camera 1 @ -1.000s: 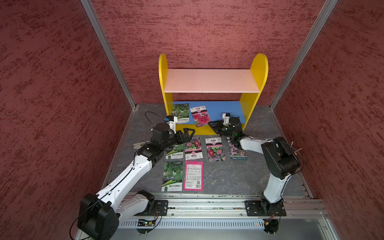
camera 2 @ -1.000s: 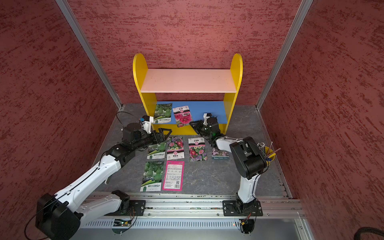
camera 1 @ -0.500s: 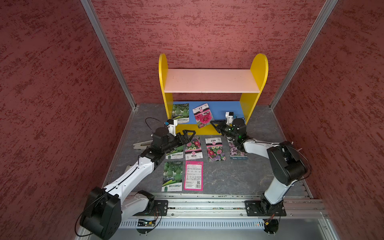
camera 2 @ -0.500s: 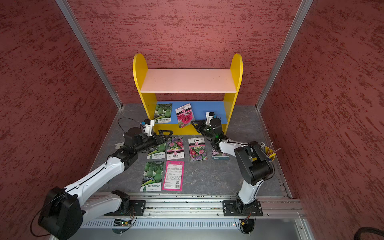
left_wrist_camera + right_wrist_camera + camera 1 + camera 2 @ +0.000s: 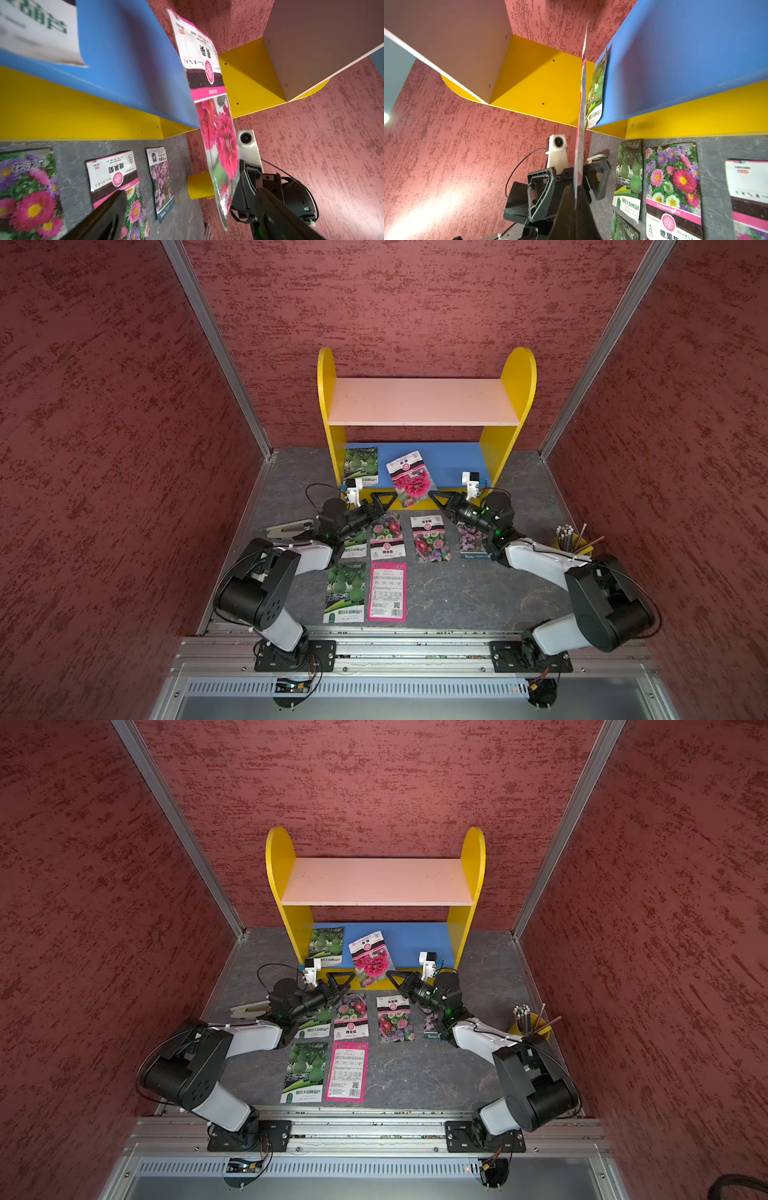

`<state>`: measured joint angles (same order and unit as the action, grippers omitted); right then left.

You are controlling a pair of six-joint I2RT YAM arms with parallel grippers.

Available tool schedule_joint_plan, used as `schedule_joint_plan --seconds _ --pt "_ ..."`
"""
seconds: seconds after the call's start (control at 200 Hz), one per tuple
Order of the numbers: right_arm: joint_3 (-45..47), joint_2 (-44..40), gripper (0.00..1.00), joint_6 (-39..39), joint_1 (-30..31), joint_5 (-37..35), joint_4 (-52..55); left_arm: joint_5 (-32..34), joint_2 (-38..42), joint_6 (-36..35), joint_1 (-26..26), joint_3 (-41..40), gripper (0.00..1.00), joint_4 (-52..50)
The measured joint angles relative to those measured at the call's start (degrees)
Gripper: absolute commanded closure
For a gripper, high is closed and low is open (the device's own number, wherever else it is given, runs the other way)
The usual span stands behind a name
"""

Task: Take the seed bag off the shelf
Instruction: Pick up the seed packet from the shelf.

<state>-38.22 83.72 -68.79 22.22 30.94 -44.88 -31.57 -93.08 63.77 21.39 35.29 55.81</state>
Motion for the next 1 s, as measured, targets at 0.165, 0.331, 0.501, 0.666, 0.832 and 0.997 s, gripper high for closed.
schedule_joint_plan --seconds 0.165,0.331,0.501,0.666,0.832,0.997 --pt "0.6 -2.0 1.00 0.0 0.4 0.3 -0.1 0.0 -1.2 1.7 1.0 2.9 0.21 3.2" --pt "0.6 -2.1 1.00 0.0 0.7 0.4 -0.1 -0.6 -2.8 3.7 1.7 5.3 0.58 6.4" --pt "0.6 -2.1 1.00 0.0 1.0 0.4 -0.1 -1.2 -4.1 4.8 1.8 5.8 0.83 7.4" --pt "0.6 -2.1 1.00 0.1 1.2 0.4 -0.1 -1.6 -4.1 5.1 1.9 5.9 0.96 7.7" --pt "0.6 -2.1 0.95 0.2 1.2 0.5 -0.1 -2.0 -4.1 5.0 1.8 6.0 1.00 7.4" --pt "0.5 -2.1 0.62 0.6 1.3 1.5 0.1 -3.0 -2.2 4.6 1.9 6.0 1.00 4.6"
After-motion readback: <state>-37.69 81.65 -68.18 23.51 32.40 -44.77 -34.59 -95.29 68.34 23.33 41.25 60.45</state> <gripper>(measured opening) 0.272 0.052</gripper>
